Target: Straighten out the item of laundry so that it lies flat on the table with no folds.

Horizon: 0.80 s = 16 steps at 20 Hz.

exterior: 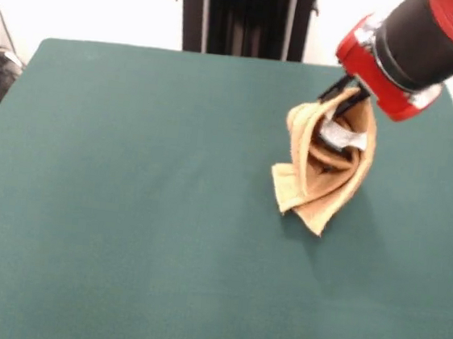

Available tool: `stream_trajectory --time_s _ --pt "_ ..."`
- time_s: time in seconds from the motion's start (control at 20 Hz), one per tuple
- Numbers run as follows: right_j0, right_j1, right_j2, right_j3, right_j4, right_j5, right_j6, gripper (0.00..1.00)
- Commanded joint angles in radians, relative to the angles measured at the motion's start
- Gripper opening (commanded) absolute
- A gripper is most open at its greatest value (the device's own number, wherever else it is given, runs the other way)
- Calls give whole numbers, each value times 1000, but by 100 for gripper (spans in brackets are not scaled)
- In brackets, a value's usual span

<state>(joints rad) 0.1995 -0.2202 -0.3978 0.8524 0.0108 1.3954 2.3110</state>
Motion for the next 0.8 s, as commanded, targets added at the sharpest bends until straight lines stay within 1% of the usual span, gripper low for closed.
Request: stream_trajectory --time_s 0.05,0.15,0.25,0.4,0.5,0.6,0.8 --pt "-49 -181 129 438 -49 -521 -57 0" --pt "-67 -209 156 489 -87 -649 -125 0" --pt "-79 -230 171 528 -122 -759 -141 0" --pt "-118 -277 226 603 -176 -923 -174 0" --pt "-146 -308 264 646 -211 -992 -186 0" --pt "-157 -323 278 666 -250 -1041 -172 0" --pt "-147 -329 265 677 -330 -1142 -92 0"
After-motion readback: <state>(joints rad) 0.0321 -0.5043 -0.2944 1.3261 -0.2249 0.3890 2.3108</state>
